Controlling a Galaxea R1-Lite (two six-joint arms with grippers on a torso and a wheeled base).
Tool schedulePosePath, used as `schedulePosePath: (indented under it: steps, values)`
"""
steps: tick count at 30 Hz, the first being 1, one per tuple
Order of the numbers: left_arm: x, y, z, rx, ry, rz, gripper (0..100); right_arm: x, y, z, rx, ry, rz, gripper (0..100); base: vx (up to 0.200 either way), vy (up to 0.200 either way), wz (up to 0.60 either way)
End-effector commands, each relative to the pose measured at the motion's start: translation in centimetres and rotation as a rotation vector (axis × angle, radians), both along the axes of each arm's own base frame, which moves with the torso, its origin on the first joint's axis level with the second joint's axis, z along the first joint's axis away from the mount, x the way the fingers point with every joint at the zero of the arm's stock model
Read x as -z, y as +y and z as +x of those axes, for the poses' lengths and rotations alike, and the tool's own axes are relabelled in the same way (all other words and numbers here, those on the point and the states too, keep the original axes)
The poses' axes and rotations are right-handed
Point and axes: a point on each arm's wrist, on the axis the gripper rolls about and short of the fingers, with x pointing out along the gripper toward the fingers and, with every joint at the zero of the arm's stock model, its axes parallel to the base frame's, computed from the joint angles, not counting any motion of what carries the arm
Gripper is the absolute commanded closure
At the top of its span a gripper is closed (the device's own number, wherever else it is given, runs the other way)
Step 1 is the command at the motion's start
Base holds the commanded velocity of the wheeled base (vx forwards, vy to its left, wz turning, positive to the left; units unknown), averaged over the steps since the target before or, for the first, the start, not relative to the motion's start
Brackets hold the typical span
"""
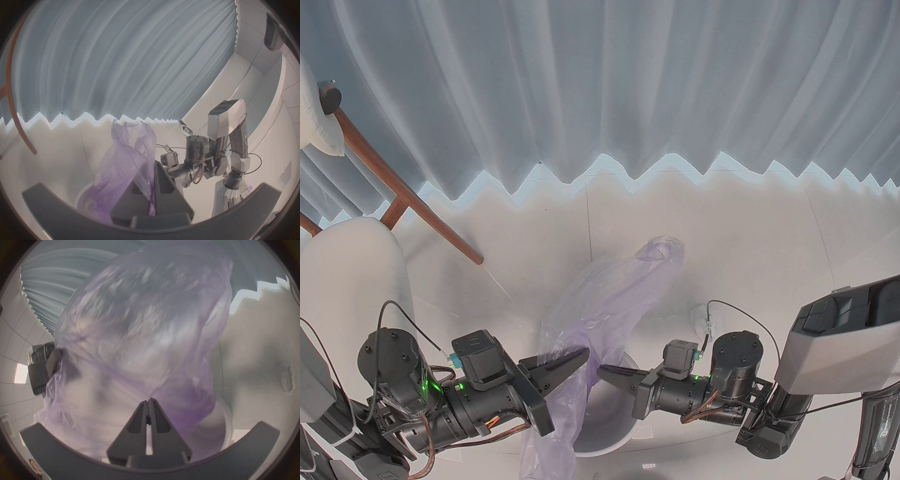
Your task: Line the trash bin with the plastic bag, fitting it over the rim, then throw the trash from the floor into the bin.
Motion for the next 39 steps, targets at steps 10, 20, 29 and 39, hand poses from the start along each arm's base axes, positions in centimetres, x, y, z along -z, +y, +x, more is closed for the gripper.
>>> schedulePosePath:
  steps: [10, 20, 29, 39]
  values:
    - [1.6, 0.6, 1.5, -0.072, 0.051, 0.045, 100, 1.9, 0.9, -2.2, -0.058, 0.065, -0.051, 100, 0.000, 0.000, 0.00]
    - [1.1, 0.4, 2.0, -0.080, 0.030, 0.026, 100, 4.4, 1.4, -6.2, -0.161, 0.173, -0.161, 100, 0.000, 0.000, 0.00]
    - [1.1, -0.5, 2.1, -0.089, 0.023, 0.024, 100, 6.0, 2.8, -7.4, -0.218, 0.199, -0.194, 100, 0.000, 0.000, 0.00]
    - [1.8, -0.9, 1.4, -0.064, 0.042, 0.048, 100, 6.1, 5.0, -5.4, -0.143, 0.145, -0.132, 100, 0.000, 0.000, 0.00]
